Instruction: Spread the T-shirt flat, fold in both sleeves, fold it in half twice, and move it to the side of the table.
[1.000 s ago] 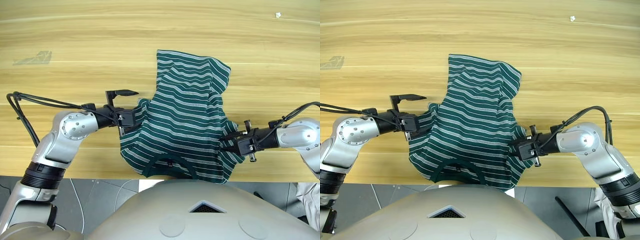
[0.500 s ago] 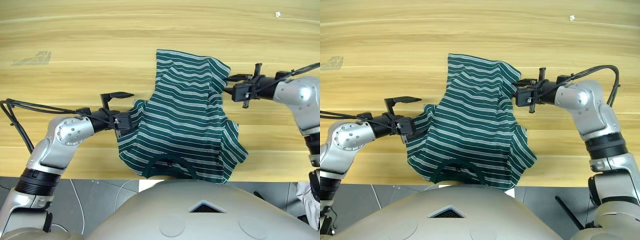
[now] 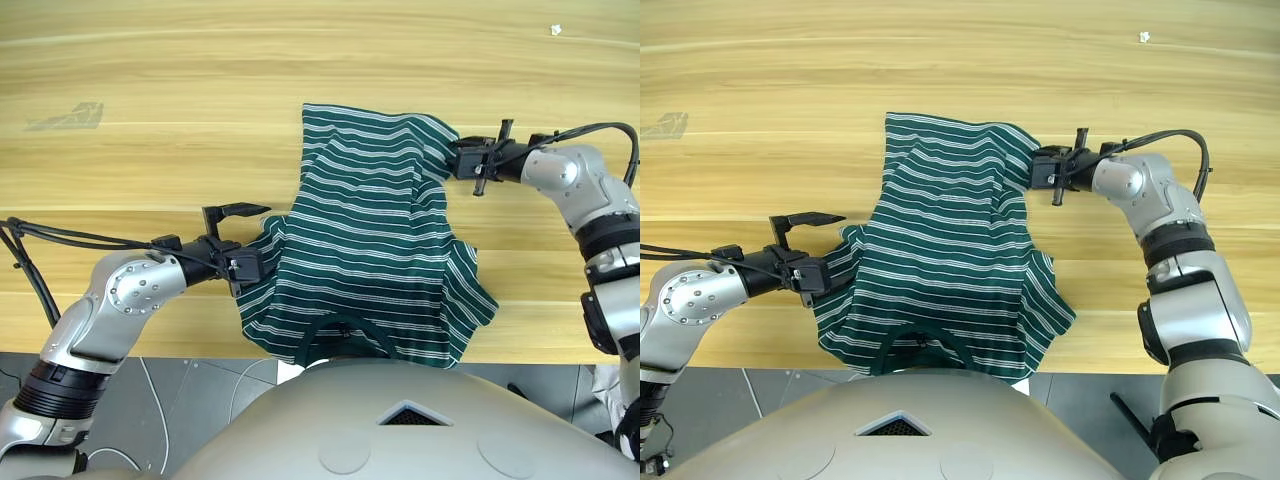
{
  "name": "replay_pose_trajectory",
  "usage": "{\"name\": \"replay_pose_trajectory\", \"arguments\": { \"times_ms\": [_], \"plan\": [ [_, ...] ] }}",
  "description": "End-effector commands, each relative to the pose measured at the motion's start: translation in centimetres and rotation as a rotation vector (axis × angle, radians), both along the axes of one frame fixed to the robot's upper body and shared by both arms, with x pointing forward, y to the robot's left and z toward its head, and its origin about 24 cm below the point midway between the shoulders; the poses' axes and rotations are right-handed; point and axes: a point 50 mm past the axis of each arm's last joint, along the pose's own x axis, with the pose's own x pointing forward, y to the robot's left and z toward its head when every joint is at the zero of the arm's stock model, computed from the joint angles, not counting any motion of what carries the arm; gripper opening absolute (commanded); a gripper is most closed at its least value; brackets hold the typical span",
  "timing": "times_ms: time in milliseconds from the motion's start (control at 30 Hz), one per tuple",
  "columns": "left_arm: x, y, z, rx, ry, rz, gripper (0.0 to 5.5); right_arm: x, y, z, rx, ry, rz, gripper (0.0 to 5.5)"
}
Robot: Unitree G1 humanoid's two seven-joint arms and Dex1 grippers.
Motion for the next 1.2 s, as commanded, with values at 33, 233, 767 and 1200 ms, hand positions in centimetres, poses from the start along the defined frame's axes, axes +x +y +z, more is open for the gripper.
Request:
{"name": "replay_pose_trajectory", "arguments": {
  "times_ms": [33,233,767,1200],
  "plan": [
    [-2.5,0.5,-3.3,0.112,0.190,-0.007,5.38,1.6,-0.1,-0.5,-0.097,-0.022,-0.081,1.43],
    [-2.3,0.4,-3.5,0.108,0.187,-0.008,5.38,3.6,1.1,1.5,-0.041,-0.139,-0.128,1.43],
    [-3.3,2.1,-4.7,0.194,0.238,0.107,5.38,3.0,-2.4,3.3,0.163,-0.304,-0.256,1.43],
    [-3.8,0.6,-1.0,0.085,0.295,0.019,5.38,-5.0,-2.0,5.9,0.588,0.049,0.063,1.43]
  ]
}}
